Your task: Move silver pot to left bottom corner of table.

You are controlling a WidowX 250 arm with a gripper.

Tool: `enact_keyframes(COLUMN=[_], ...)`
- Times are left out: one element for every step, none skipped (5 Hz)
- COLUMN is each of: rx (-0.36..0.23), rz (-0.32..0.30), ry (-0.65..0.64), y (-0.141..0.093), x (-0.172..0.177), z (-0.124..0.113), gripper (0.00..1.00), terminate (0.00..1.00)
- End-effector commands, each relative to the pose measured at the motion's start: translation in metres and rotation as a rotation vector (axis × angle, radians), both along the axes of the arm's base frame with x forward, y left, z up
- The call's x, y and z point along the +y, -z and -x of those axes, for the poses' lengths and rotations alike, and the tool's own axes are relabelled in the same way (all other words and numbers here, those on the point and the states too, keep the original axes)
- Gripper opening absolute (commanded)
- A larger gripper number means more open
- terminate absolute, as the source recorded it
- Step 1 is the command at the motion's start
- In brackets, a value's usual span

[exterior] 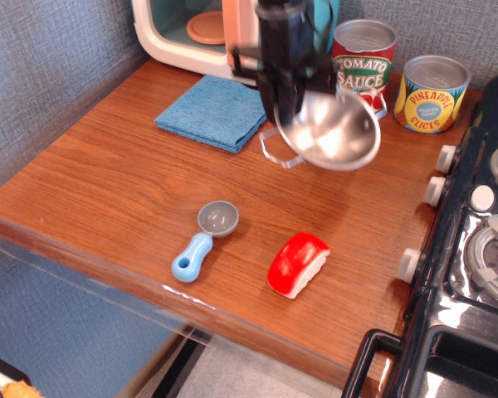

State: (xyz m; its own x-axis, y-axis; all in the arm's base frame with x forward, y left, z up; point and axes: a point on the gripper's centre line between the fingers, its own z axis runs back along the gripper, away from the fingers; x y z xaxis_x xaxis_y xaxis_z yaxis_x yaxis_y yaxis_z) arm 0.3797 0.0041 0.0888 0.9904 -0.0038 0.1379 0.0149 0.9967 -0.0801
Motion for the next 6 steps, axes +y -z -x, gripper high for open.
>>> enact_keyframes(rx=[-0.037, -0.004, -0.037, -0.046, -0.053, -0.038], rz=[-0.097, -0.116, -0.12, -0.162, -0.194, -0.223], ry=[-0.147, -0.246, -0.3, -0.327, -0.377, -0.368], y=[-0.047, -0.045, -0.035, -0.019, -0.004, 0.008], x=[0.079, 0.125, 0.172, 0.204, 0.212, 0.206], z=[0.067, 0.114, 0.136, 0.141, 0.141, 0.131], gripper=[0.0, 0.0, 0.0, 0.0, 0.0, 0.0], terminate=[0.0, 0.0, 0.0, 0.0, 0.0, 0.0])
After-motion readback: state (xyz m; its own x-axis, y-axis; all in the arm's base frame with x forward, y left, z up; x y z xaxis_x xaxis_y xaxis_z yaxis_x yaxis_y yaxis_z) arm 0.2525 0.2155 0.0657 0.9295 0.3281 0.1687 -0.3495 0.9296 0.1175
